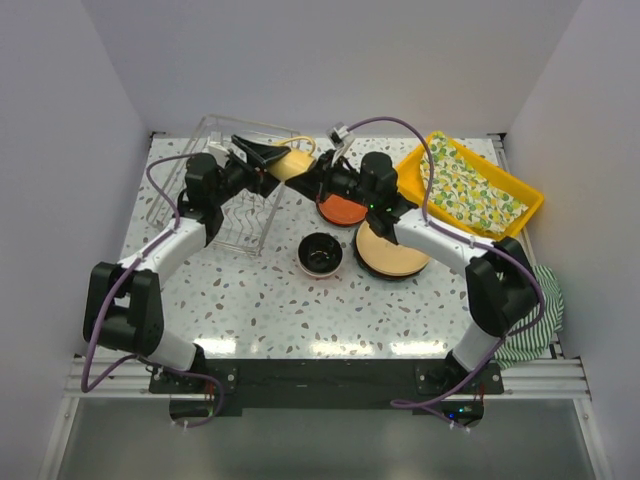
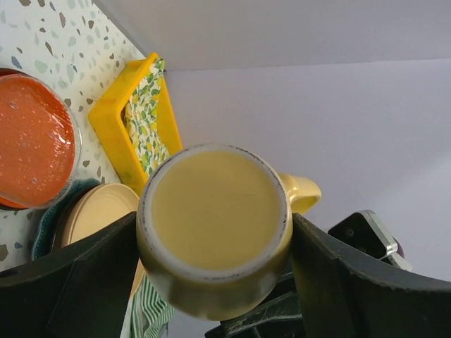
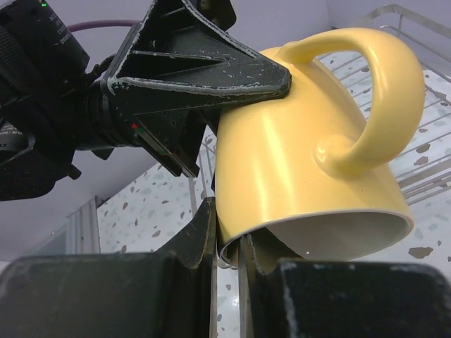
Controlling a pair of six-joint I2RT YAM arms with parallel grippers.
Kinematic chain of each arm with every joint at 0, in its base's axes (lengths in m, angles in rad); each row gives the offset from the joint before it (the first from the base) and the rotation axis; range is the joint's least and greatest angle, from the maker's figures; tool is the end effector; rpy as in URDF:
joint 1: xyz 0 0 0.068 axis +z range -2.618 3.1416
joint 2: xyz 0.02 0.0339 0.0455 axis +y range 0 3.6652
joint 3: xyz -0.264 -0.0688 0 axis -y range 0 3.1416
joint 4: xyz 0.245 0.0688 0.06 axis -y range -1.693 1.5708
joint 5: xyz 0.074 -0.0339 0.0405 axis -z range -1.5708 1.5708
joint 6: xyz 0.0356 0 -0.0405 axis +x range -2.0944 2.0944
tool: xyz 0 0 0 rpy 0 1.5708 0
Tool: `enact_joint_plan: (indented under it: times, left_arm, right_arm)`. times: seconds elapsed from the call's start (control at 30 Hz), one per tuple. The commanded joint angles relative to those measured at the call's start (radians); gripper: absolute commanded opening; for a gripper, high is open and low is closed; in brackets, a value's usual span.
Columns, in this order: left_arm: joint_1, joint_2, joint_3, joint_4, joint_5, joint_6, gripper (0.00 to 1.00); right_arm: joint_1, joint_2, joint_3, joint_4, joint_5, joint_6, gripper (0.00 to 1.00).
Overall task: Unload the mixed dishes from the dish rack
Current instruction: Place the cup at the center of the board.
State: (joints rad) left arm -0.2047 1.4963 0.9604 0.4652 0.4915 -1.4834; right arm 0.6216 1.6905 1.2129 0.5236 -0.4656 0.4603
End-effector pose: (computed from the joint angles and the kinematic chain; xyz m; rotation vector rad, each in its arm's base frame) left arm 0.3361 -0.0869 0.2958 -0.7683 1.7689 -1.6205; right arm 0.3178 0.2473 0.3211 -0.5282 1.5730 1.1956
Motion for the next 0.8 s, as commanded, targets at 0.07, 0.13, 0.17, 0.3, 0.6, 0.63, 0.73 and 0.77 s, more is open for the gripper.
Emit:
enact_joint_plan:
  times: [0.07, 0.13, 0.17, 0.3, 0.6, 0.63, 0.73, 0.77]
  left_arm:
    - [-0.013, -0.079, -0.046, 0.058, 0.033, 0.115, 0.76]
    - [-0.010, -0.091, -0.048, 0.027, 0.029, 0.176, 0.84]
    - [-0.009, -0.093, -0.043, -0.005, 0.028, 0.202, 0.86]
    - [0.004, -0.116, 0.015, -0.192, -0.011, 0.444, 0.94]
    - [0.002, -0.189, 0.239, -0.617, -0.322, 0.960, 0.96]
    - [0.001, -0.192, 0.251, -0.658, -0.388, 0.994, 0.96]
    - [-0.001, -0.208, 0.288, -0.704, -0.488, 1.112, 0.96]
    - [-0.001, -0.211, 0.296, -0.712, -0.531, 1.159, 0.96]
  right_arm:
    - [0.003, -0.138, 0.008, -0.106, 0.044, -0.121, 0.00]
    - [0.003, -0.158, 0.016, -0.167, 0.074, -0.156, 0.00]
    - [0.001, -0.166, 0.025, -0.233, 0.079, -0.173, 0.00]
    - [0.001, -0.236, 0.028, -0.396, 0.139, -0.239, 0.00]
    - [0.001, -0.356, 0.036, -0.782, 0.229, -0.296, 0.00]
    - [0.003, -0.373, 0.042, -0.857, 0.226, -0.305, 0.00]
    - [0.004, -0.385, 0.083, -1.033, 0.220, -0.342, 0.00]
    - [0.003, -0.387, 0.091, -1.075, 0.222, -0.357, 0.00]
